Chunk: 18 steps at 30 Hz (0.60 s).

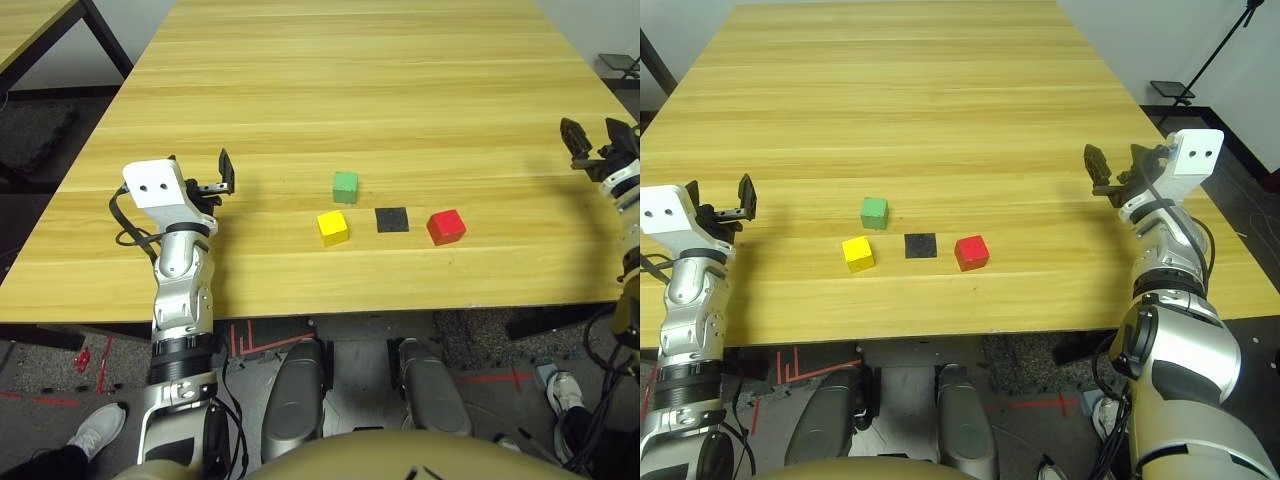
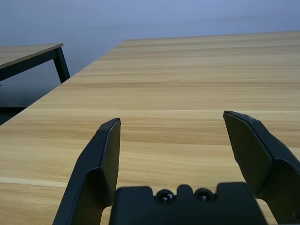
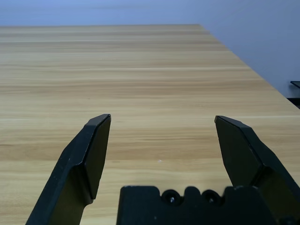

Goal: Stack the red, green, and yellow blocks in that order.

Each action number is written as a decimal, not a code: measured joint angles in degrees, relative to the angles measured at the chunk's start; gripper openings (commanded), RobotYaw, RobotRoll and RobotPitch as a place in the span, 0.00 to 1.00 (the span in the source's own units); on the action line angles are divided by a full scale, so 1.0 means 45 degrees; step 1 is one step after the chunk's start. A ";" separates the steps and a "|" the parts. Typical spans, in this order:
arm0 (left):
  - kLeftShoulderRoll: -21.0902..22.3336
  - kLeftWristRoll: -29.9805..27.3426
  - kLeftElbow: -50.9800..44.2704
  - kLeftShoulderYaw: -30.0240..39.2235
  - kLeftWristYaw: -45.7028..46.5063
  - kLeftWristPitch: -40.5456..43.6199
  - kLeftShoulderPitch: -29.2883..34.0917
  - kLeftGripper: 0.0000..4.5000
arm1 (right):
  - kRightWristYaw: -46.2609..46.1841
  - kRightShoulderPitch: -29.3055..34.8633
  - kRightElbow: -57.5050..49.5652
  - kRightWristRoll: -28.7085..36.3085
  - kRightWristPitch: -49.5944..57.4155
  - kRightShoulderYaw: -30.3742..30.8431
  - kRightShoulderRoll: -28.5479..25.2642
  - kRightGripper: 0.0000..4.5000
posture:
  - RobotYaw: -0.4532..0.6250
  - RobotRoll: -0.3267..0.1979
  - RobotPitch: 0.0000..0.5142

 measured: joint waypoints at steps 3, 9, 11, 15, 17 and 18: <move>0.0000 0.0002 0.0011 -0.0011 -0.0003 0.0001 -0.0004 1.00 | -0.0029 0.0012 0.0000 0.0004 0.0000 -0.0082 -0.0008 1.00 | 0.60 0.45 0.26; 0.0259 -0.0386 -0.0272 -0.0403 -0.0847 0.0902 0.0052 1.00 | 0.0893 0.0181 -0.0146 -0.0220 0.0247 0.0216 -0.0607 1.00 | 0.58 0.45 0.28; 0.0818 -0.1028 -0.1326 -0.0502 -0.1600 0.1809 -0.0017 1.00 | 0.2031 -0.0188 -0.0463 -0.0447 0.0662 0.0751 -0.0758 1.00 | 0.60 0.44 0.26; 0.2875 -0.3186 -0.3630 -0.0817 -0.3989 0.4519 -0.0560 1.00 | 0.6381 -0.0661 -0.2126 -0.1179 0.1931 0.2821 -0.1258 1.00 | 0.61 0.39 0.24; 0.4289 -0.4643 -0.4827 -0.0977 -0.5284 0.6328 -0.1146 1.00 | 0.9094 -0.0739 -0.3212 -0.1438 0.2605 0.4059 -0.1552 1.00 | 0.63 0.38 0.23; 0.4942 -0.5244 -0.5290 -0.1119 -0.5967 0.7157 -0.1413 1.00 | 1.0187 -0.0731 -0.3881 -0.1475 0.2939 0.4942 -0.1808 1.00 | 0.64 0.38 0.22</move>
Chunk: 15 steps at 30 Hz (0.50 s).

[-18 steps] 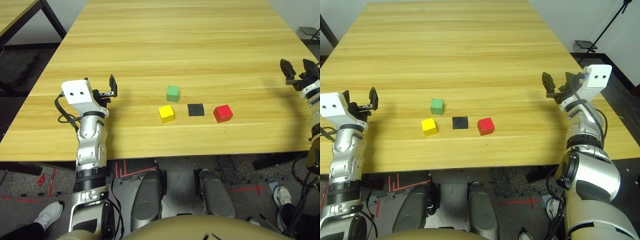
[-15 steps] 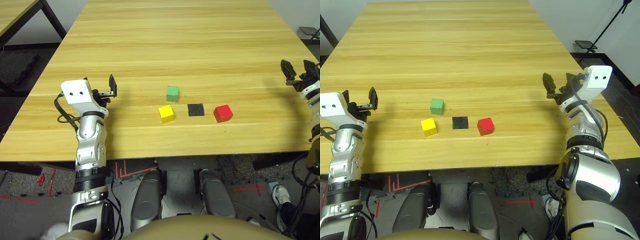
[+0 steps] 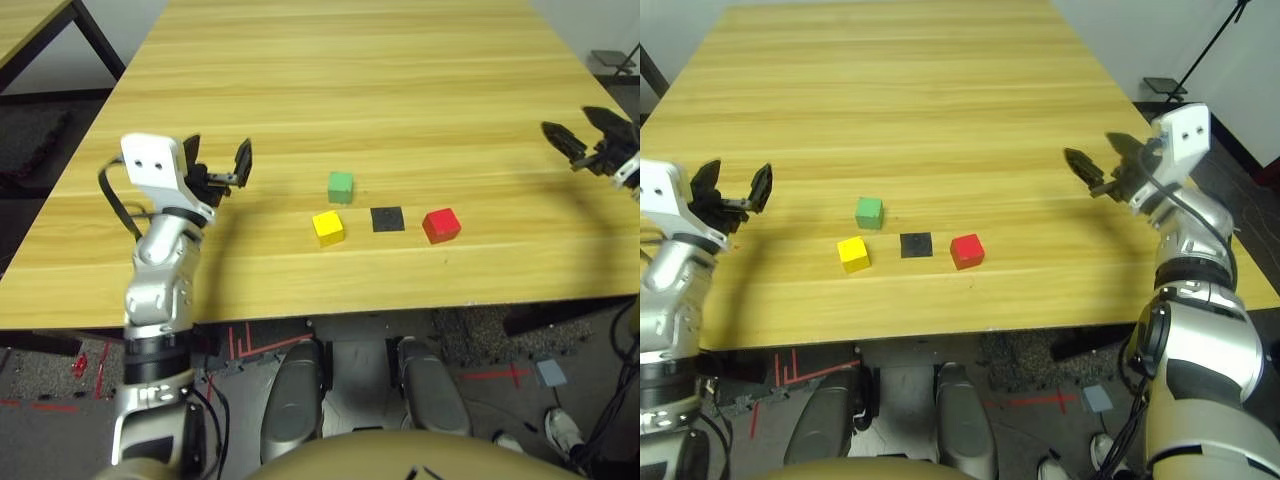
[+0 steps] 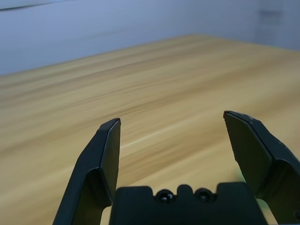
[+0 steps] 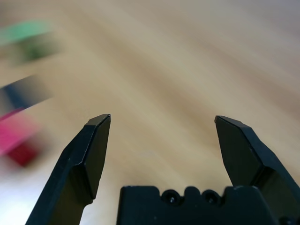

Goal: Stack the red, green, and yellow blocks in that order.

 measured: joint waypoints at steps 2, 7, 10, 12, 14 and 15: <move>0.0896 -0.0821 -0.0520 -0.0422 -0.1175 0.1076 -0.0249 1.00 | 0.1232 0.0023 -0.1408 0.0351 0.0406 0.1849 -0.0594 1.00 | 0.65 0.36 0.21; 0.1652 -0.1254 -0.0549 -0.1746 -0.2567 0.2314 -0.0402 1.00 | 0.1596 -0.0443 -0.2662 0.1313 0.0112 0.5528 -0.1255 1.00 | 0.70 0.32 0.18; 0.1760 -0.1177 -0.0567 -0.2505 -0.2960 0.2610 -0.0656 1.00 | 0.1615 -0.1298 -0.2090 0.1465 -0.0862 0.7259 -0.0800 1.00 | 0.74 0.31 0.18; 0.1890 -0.0957 -0.0595 -0.3008 -0.3092 0.2828 -0.0824 1.00 | 0.1613 -0.2009 -0.1264 0.1433 -0.1546 0.8076 -0.0179 1.00 | 0.75 0.30 0.18; 0.1962 -0.0732 -0.0655 -0.3326 -0.3152 0.2971 -0.0890 1.00 | 0.1614 -0.2409 -0.0657 0.1348 -0.2082 0.8544 0.0337 1.00 | 0.77 0.29 0.18; 0.1965 -0.0677 -0.0673 -0.3429 -0.3164 0.3016 -0.0896 1.00 | 0.1614 -0.2546 -0.0374 0.1311 -0.2291 0.8740 0.0509 1.00 | 0.79 0.29 0.18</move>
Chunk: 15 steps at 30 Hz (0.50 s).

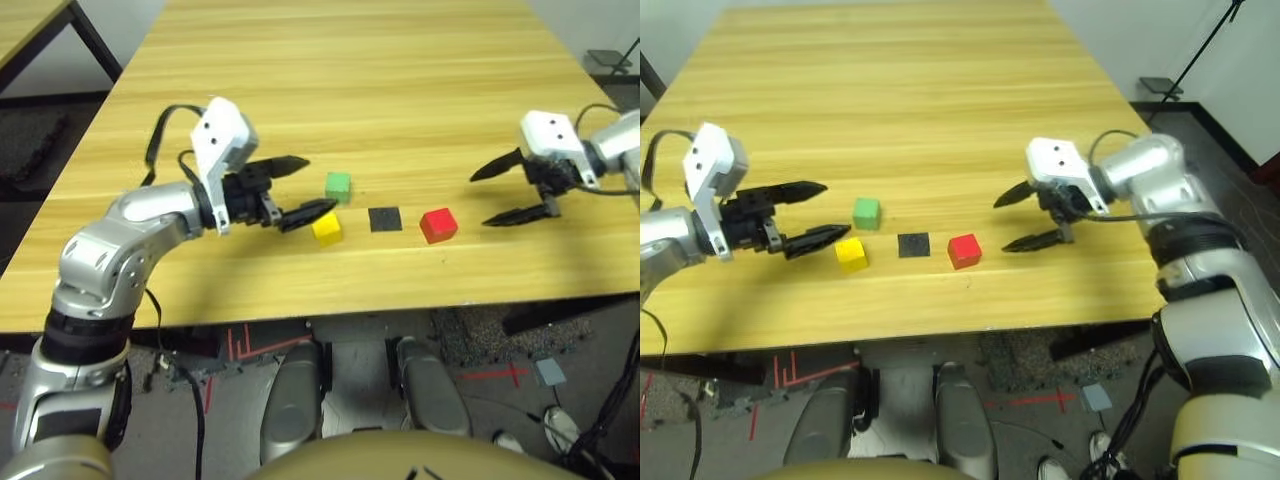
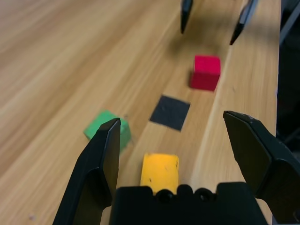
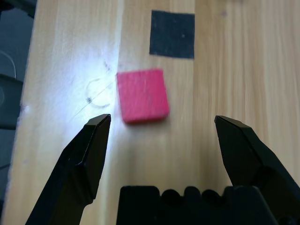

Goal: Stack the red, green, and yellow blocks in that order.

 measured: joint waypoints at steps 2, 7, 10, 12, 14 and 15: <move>0.0008 0.0266 -0.0056 -0.0206 0.0005 0.0028 0.0012 1.00 | 0.0001 -0.0308 0.0737 -0.0134 -0.0389 0.0248 0.0486 1.00 | 0.81 0.27 0.19; -0.0069 0.0498 -0.0324 -0.0347 0.0222 0.0299 0.0084 1.00 | -0.0001 -0.0648 0.1427 -0.0230 -0.0799 0.0896 0.1374 1.00 | 0.84 0.25 0.21; -0.0096 0.0524 -0.0620 -0.0342 0.0417 0.0495 0.0306 1.00 | 0.0001 -0.0848 0.1557 -0.0239 -0.0891 0.1183 0.1535 1.00 | 0.86 0.24 0.23; -0.0153 0.0519 -0.0743 -0.0280 0.0566 0.0630 0.0411 1.00 | 0.0008 -0.0896 0.1665 -0.0259 -0.0933 0.1269 0.1677 1.00 | 0.87 0.23 0.24; -0.0230 0.0515 -0.0877 -0.0194 0.0721 0.0722 0.0472 1.00 | 0.0010 -0.0987 0.1776 -0.0354 -0.1040 0.1376 0.1769 1.00 | 0.88 0.23 0.25; -0.0259 0.0496 -0.1018 -0.0131 0.0826 0.0811 0.0510 1.00 | 0.0012 -0.1015 0.1871 -0.0401 -0.1143 0.1392 0.1835 1.00 | 0.88 0.22 0.26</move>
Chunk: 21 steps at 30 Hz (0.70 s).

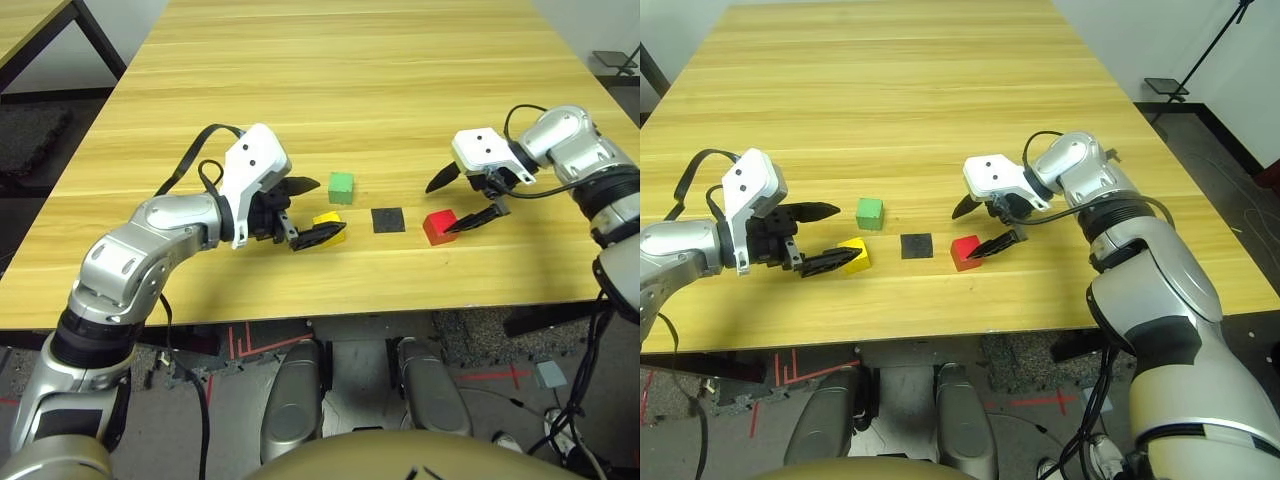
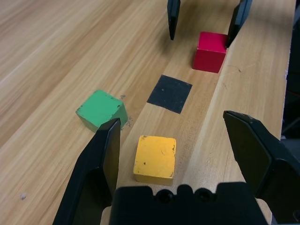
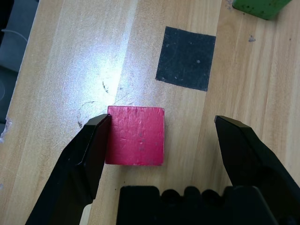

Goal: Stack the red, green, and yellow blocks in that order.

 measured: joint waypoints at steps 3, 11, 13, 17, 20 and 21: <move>-0.0131 -0.0061 -0.0171 0.0173 0.0240 0.0143 0.0094 1.00 | 0.0002 -0.0085 0.0135 -0.0102 -0.0087 0.0003 0.0187 1.00 | 0.89 0.21 0.28; -0.0429 -0.0103 -0.0536 0.0377 0.0712 0.0467 0.0345 1.00 | 0.0007 -0.0250 0.0368 -0.0313 -0.0288 0.0054 0.0493 1.00 | 0.90 0.20 0.31; -0.0492 -0.0106 -0.0551 0.0443 0.0795 0.0485 0.0346 1.00 | 0.0007 -0.0249 0.0347 -0.0251 -0.0084 0.0025 0.0558 1.00 | 0.90 0.19 0.32; -0.0618 -0.0103 -0.0555 0.0466 0.0959 0.0491 0.0360 1.00 | 0.0007 -0.0249 0.0323 -0.0179 0.0432 -0.0246 0.0841 1.00 | 0.90 0.19 0.31; -0.0686 -0.0099 -0.0558 0.0466 0.1032 0.0491 0.0403 1.00 | -0.0001 -0.0403 0.0231 -0.0160 0.1142 -0.0383 0.0859 1.00 | 0.89 0.18 0.31; -0.0723 -0.0098 -0.0558 0.0465 0.1051 0.0491 0.0403 1.00 | -0.0001 -0.0487 0.0091 -0.0123 0.1425 -0.0394 0.0780 1.00 | 0.88 0.18 0.30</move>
